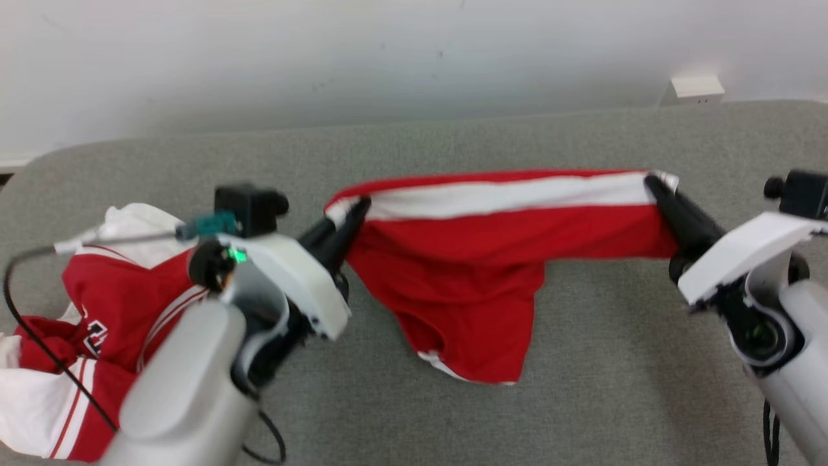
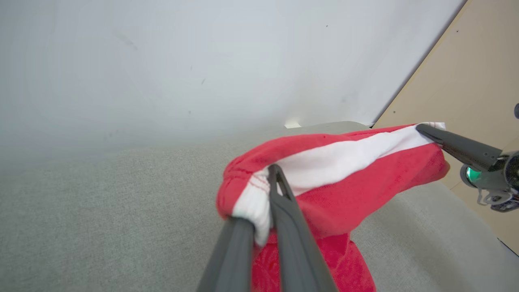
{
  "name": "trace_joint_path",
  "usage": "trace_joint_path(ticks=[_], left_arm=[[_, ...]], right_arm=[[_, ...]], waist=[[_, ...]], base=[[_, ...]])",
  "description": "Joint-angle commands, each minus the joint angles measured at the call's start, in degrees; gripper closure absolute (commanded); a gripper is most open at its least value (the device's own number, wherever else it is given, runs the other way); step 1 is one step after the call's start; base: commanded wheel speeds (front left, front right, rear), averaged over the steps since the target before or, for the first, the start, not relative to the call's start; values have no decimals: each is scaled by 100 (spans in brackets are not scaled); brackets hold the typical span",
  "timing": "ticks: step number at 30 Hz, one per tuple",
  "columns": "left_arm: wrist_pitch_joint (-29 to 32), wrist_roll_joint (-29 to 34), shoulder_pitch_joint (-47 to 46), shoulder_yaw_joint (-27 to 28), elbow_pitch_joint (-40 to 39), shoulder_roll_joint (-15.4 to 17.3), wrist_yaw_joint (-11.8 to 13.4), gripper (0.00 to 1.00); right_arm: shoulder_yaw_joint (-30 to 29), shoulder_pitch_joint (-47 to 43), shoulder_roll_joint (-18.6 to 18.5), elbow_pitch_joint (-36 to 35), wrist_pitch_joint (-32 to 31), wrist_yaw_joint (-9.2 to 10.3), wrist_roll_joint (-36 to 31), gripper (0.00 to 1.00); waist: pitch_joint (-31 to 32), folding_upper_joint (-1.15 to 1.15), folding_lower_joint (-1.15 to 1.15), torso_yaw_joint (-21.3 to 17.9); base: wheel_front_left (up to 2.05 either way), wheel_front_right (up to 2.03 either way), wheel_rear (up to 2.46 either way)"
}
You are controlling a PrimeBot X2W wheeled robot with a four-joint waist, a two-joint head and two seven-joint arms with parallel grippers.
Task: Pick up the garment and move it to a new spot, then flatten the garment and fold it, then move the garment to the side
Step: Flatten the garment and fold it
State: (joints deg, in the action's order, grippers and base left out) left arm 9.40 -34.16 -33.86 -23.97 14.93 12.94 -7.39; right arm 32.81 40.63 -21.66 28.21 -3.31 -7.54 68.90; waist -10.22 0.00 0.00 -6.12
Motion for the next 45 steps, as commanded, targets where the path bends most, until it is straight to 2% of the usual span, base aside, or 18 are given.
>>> trace_joint_path(ticks=[1,7,11,15,21,26,29,33,40,45], left_arm=[[88,-99,-272,38,85,113,-9,100],[620,-826,-1654,245,771,208,-1,100],[852,-965,-2728,284,1358,225,2,100],[1015,-849,-3805,194,1789,378,2,100],[932,-812,-5200,59,2399,322,3,100],[668,-824,-5970,-150,2871,149,2,100],[665,-785,-6030,-571,3066,107,2,100],[727,-1066,-5730,-1205,3019,271,2,100],[1002,-1989,-4779,-2064,2450,753,1,100],[1327,-2791,-3834,-2432,1849,1131,2,100]], right_arm=[[-17,227,-59,-16,17,10,44,100],[-105,1438,82,236,159,10,124,100],[-156,2429,168,568,362,11,0,100],[-59,3429,219,793,522,11,-199,100],[-21,4627,142,1154,794,11,-366,100],[31,5201,93,1450,891,11,-274,100],[178,5140,105,1494,844,11,-157,100],[567,4667,32,1318,712,11,7,100],[1309,3552,-274,714,673,10,308,100],[1918,2690,-606,170,273,10,627,100]], waist=[[-138,0,0,-13],[-710,0,0,-91],[-1152,0,0,-90],[-1586,0,0,-111],[-2042,0,0,-58],[-2305,0,0,-32],[-2350,0,0,-44],[-2260,0,0,-47],[-1692,0,0,-90],[-1043,0,0,-112]], base=[[0,0,0],[0,0,0],[0,0,0],[0,0,0],[0,0,0],[0,0,0],[0,0,0],[0,0,0],[0,0,0],[0,0,0]])
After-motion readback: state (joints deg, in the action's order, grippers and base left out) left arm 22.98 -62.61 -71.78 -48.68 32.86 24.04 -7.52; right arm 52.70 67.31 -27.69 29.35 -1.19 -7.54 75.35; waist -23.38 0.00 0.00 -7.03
